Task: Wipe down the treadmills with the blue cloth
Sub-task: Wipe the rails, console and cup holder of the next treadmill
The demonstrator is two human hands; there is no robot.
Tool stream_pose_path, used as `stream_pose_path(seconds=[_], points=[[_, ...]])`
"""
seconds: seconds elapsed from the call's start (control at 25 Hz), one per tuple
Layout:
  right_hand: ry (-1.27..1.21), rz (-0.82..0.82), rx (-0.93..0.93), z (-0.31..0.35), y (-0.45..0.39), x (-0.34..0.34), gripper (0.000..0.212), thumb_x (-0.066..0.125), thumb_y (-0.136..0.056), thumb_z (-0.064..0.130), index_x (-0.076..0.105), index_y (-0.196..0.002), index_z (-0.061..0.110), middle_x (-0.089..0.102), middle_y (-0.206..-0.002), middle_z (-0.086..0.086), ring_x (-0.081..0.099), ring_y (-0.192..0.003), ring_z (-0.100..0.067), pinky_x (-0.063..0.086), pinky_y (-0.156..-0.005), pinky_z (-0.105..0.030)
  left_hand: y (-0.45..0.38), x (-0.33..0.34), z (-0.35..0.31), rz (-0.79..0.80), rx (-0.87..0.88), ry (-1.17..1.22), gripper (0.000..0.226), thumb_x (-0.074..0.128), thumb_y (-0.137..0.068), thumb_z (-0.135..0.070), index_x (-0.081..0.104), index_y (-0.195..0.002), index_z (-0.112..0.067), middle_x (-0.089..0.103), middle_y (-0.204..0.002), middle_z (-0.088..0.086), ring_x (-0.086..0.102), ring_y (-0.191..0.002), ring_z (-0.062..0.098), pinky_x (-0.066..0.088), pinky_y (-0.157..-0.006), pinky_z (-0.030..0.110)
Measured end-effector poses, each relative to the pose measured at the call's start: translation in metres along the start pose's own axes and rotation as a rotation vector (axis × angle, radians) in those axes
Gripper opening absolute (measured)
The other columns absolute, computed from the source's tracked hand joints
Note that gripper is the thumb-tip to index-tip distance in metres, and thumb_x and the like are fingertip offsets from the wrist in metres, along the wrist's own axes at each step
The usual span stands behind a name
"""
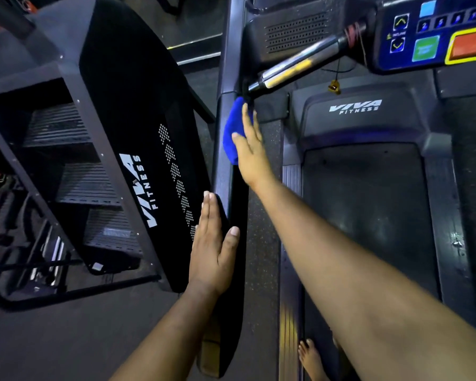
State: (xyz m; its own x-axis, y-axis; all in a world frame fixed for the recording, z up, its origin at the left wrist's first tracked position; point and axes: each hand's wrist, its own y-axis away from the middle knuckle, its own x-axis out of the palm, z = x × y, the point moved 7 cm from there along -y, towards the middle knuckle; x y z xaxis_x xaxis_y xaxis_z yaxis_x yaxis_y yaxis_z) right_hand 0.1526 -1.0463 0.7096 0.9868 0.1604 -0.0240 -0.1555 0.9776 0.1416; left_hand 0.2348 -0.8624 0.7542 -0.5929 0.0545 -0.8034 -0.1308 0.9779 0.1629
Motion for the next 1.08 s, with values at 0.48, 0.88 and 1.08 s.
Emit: stream_pose_path(seconds=[0.48,0.88,1.08], points=[[-0.022,-0.088,0.042,-0.027,0.075,0.014,0.065,0.033,-0.093,0.036,0.022,-0.155,0.018,0.019,-0.164,-0.012,0.013,-0.152,-0.019,0.007,-0.123,-0.032,-0.003,0.001,0.012,0.013,0.005,0.305,0.076,0.024,-0.094,-0.052,0.009,-0.157,-0.012,0.004,-0.162,-0.011,0.003,-0.148,-0.009,0.005,-0.12,0.015],[0.259,-0.082,-0.094,0.003,0.1,0.022,0.064,0.038,-0.091,0.034,0.029,-0.154,0.031,0.012,-0.165,-0.008,0.024,-0.148,-0.032,0.026,-0.118,-0.048,0.04,-0.004,0.029,-0.071,-0.054,0.522,0.075,0.03,-0.089,-0.05,0.01,-0.155,-0.019,0.005,-0.166,-0.004,0.004,-0.151,0.001,0.005,-0.126,0.036],[0.271,-0.008,-0.176,-0.023,0.213,0.042,0.061,0.035,-0.096,0.037,0.018,-0.155,0.036,0.007,-0.166,-0.005,0.02,-0.149,-0.029,0.023,-0.118,-0.042,0.104,0.005,0.075,-0.126,-0.274,0.652,0.084,0.033,-0.084,-0.059,0.016,-0.157,-0.019,0.013,-0.164,-0.011,0.012,-0.149,-0.004,0.009,-0.126,0.036]])
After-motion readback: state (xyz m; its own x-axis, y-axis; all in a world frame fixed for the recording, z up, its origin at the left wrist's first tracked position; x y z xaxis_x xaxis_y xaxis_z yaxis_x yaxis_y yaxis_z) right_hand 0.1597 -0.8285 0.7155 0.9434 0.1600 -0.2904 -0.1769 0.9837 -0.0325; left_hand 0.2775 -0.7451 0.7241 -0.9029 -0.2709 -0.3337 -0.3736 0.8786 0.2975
